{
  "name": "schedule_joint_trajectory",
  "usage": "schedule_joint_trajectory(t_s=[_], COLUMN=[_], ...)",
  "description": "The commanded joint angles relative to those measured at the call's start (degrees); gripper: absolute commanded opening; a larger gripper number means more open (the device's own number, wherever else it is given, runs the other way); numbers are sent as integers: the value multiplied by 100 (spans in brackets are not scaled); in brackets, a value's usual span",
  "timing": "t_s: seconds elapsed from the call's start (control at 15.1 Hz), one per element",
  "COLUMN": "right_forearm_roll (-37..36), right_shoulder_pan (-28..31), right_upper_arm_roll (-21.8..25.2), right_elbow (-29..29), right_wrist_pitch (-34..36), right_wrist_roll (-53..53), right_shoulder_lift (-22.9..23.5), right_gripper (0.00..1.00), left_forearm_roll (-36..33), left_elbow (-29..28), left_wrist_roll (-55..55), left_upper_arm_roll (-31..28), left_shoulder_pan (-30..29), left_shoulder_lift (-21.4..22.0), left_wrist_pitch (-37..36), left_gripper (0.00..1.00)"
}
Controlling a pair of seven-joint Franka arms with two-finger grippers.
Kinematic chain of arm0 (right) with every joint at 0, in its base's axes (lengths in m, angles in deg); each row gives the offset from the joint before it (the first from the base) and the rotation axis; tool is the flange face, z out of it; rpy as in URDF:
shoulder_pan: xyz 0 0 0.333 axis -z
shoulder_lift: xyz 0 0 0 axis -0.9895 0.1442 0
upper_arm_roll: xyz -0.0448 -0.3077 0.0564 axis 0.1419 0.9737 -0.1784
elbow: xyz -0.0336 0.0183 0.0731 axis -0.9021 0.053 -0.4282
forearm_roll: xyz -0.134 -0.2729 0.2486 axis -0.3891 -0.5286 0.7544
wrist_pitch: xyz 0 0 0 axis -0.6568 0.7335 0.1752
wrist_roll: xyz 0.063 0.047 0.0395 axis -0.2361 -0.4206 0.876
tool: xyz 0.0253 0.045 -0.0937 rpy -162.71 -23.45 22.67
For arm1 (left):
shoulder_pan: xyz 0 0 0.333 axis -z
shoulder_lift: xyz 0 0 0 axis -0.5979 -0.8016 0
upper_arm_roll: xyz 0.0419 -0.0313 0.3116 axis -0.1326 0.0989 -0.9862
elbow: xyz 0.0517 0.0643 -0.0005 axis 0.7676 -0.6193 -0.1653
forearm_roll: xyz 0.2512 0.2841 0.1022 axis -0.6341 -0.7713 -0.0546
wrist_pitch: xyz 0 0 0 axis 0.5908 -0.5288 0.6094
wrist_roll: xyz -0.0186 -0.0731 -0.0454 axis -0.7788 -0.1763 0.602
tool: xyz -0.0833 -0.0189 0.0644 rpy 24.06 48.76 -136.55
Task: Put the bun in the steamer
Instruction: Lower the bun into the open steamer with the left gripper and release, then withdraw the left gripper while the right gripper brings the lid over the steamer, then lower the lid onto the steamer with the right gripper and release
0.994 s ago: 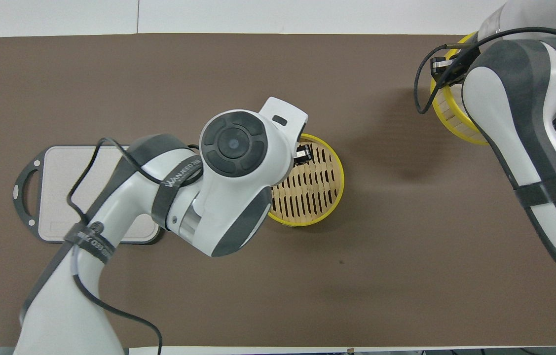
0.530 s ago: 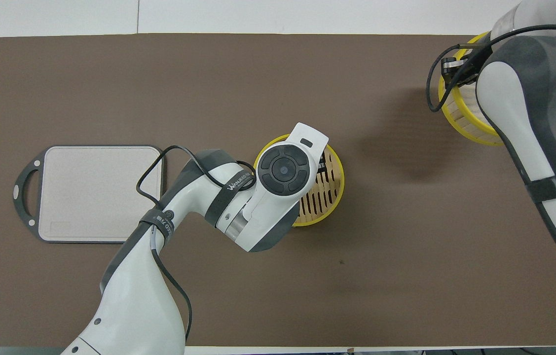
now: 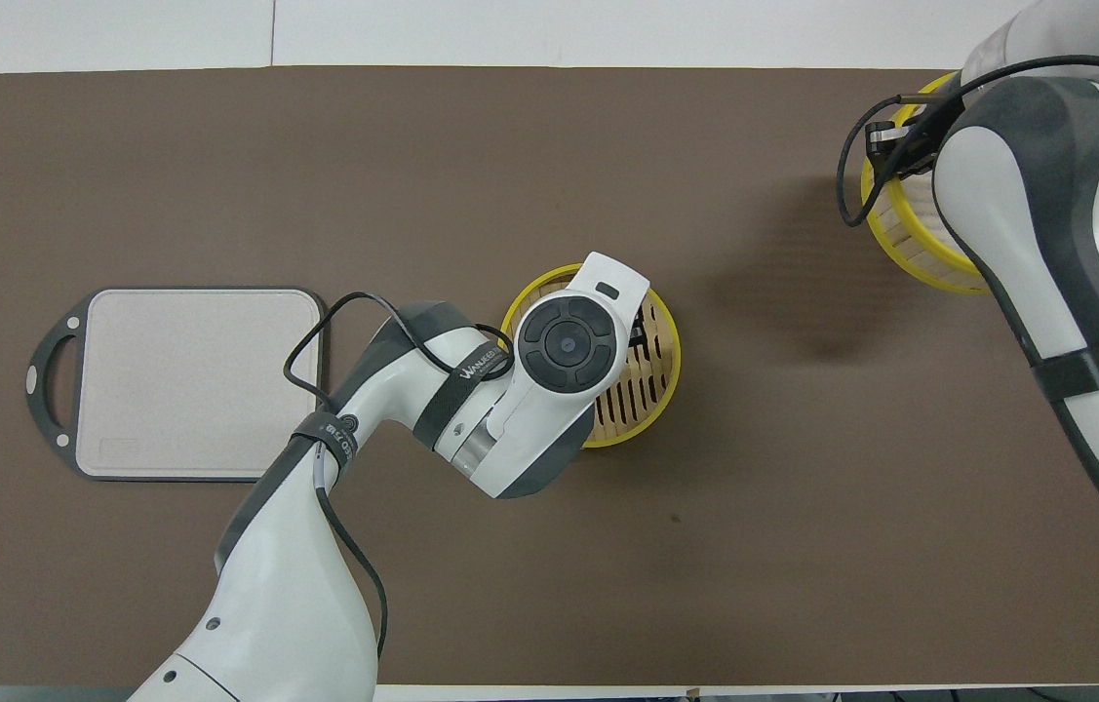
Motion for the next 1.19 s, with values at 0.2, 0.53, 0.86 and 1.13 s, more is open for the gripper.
schedule_joint_trajectory(t_s=[0.2,0.53,0.86,1.13], right_forearm_roll=[140,-1,-632,-722], right_shoulder_pan=[-253,-1798,-2995,-3181], right_upper_arm_roll=[-141,-106,-97,-106], right_elbow=[211,333,141,272], right_wrist_pitch=[-98,-476,-889,-1320], right_wrist_roll=[-899,-3322,-4925,-5059], right_shoulder_lift=[-216,-251,301,390], right_gripper=[0,0,0,0], left_forearm_roll=[-76,90,329,294], left_elbow=[-33,-15,38,29], left_wrist_roll=[119,1616,4046,4608], left_upper_arm_roll=[-83,-74,-136,-145], left_shoulder_pan=[-392,-1638,-3116,-3670], left_shoulder_lift=[1292,2241,2665,2709], left_wrist_pitch=[-1399,-2840,-3687,-3792], left_gripper=[100,100,100,100])
